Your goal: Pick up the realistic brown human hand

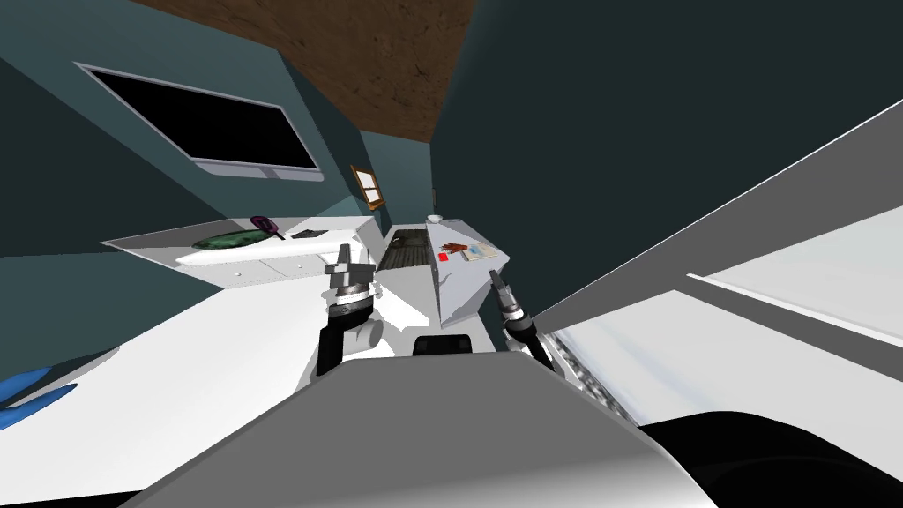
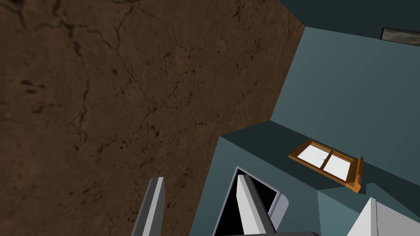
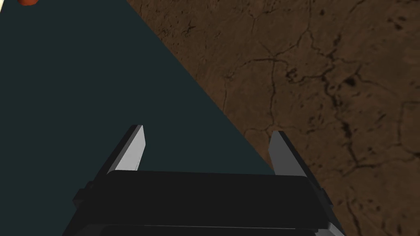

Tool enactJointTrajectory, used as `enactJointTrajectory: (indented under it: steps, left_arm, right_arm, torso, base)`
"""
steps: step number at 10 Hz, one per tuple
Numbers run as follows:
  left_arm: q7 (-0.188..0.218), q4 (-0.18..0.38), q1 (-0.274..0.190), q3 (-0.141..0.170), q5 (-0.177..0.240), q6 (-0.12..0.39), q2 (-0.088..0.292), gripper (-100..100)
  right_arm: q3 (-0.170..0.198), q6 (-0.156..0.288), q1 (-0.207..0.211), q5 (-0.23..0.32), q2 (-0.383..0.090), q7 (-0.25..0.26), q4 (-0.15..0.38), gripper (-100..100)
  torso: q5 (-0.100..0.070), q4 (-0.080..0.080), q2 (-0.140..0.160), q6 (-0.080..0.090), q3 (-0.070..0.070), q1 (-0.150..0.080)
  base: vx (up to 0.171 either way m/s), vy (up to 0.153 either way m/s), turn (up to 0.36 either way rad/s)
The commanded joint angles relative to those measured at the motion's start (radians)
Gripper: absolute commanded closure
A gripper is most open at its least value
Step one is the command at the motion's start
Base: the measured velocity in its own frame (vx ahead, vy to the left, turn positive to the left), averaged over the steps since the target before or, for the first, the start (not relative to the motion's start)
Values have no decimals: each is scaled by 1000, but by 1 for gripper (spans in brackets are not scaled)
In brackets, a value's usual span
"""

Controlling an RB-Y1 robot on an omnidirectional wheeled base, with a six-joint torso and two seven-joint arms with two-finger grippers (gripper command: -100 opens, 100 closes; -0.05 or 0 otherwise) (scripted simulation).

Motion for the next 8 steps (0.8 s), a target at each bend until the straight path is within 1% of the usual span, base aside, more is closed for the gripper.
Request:
enactJointTrajectory:
  steps: [1,2,3,4,5,6,7,8]
  left_arm:
    - [0,0,0,0,0,0,0,0]
    - [0,0,0,0,0,0,0,0]
    - [0,0,0,0,0,0,0,0]
    - [0,0,0,0,0,0,0,0]
    - [0,0,0,0,0,0,0,0]
    - [0,0,0,0,0,0,0,0]
    - [0,0,0,0,0,0,0,0]
    - [0,0,0,0,0,0,0,0]
  right_arm:
    - [2,3,-2,12,-35,3,13,-100]
    - [7,-12,5,38,-71,11,51,-100]
    - [7,-12,5,38,-89,11,51,-100]
    - [12,-27,11,64,-123,19,92,-100]
    - [12,-27,11,64,-147,19,92,-100]
    - [17,-41,18,90,-181,27,132,-100]
    - [17,-41,18,90,-208,27,134,-100]
    - [21,-55,23,116,-242,35,175,-100]
  torso:
    - [0,0,0,0,0,0]
    - [0,0,-1,0,0,0]
    - [0,0,-2,0,-1,0]
    - [0,0,-2,0,-1,-1]
    - [0,0,-2,0,-1,0]
    - [0,0,-2,0,-1,-1]
    - [0,0,-2,0,-1,0]
    - [0,0,-3,0,-1,0]
  base:
    - [-19,56,-13]
    - [-9,68,-7]
    - [-2,54,-8]
    - [3,59,0]
    - [-3,54,-7]
    - [-5,70,5]
    - [2,63,-1]
    - [8,65,5]
